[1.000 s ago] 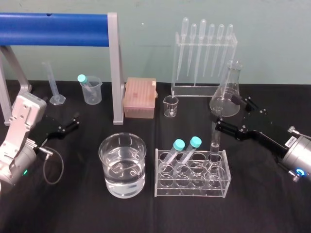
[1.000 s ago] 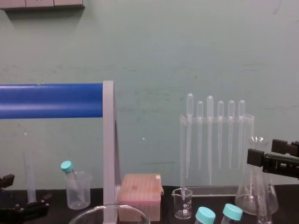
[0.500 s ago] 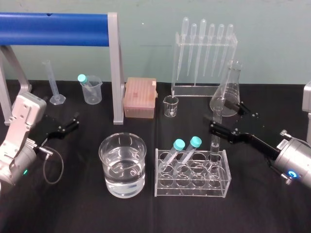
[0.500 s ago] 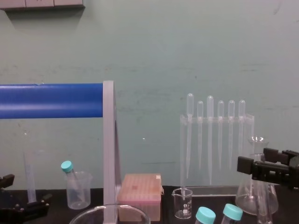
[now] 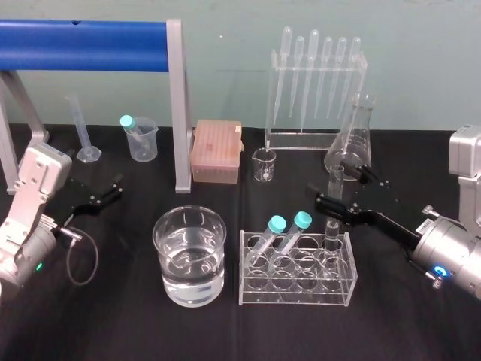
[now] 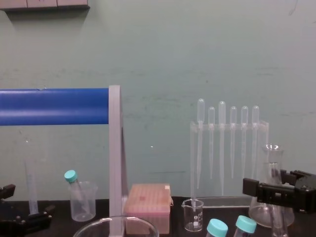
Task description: Hold the test tube with one hand and immerse one end into the beaker, then return it to the test tube rack.
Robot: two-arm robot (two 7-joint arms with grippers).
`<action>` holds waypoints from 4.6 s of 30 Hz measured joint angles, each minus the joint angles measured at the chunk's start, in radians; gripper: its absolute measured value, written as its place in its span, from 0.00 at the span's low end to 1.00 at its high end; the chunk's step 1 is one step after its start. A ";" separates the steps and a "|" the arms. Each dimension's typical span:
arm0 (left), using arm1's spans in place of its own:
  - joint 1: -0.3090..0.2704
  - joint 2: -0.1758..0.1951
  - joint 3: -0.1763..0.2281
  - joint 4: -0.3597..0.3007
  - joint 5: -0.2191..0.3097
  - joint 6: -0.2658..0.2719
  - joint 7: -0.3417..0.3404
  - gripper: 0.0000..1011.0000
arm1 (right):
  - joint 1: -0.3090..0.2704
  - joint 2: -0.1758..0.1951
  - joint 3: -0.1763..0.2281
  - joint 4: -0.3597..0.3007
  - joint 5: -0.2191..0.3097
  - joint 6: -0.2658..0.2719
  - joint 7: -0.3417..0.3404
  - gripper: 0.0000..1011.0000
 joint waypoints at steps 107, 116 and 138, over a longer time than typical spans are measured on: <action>0.000 0.000 0.000 0.000 0.000 0.000 0.000 0.99 | 0.000 0.012 0.017 -0.019 0.069 -0.022 0.050 0.24; 0.000 0.000 0.000 0.000 0.000 0.000 0.000 0.99 | 0.005 0.016 0.043 -0.036 0.076 -0.089 0.059 0.24; 0.000 0.000 0.000 0.000 0.000 0.000 0.000 0.99 | 0.117 -0.064 0.009 0.104 -0.058 -0.261 0.106 0.24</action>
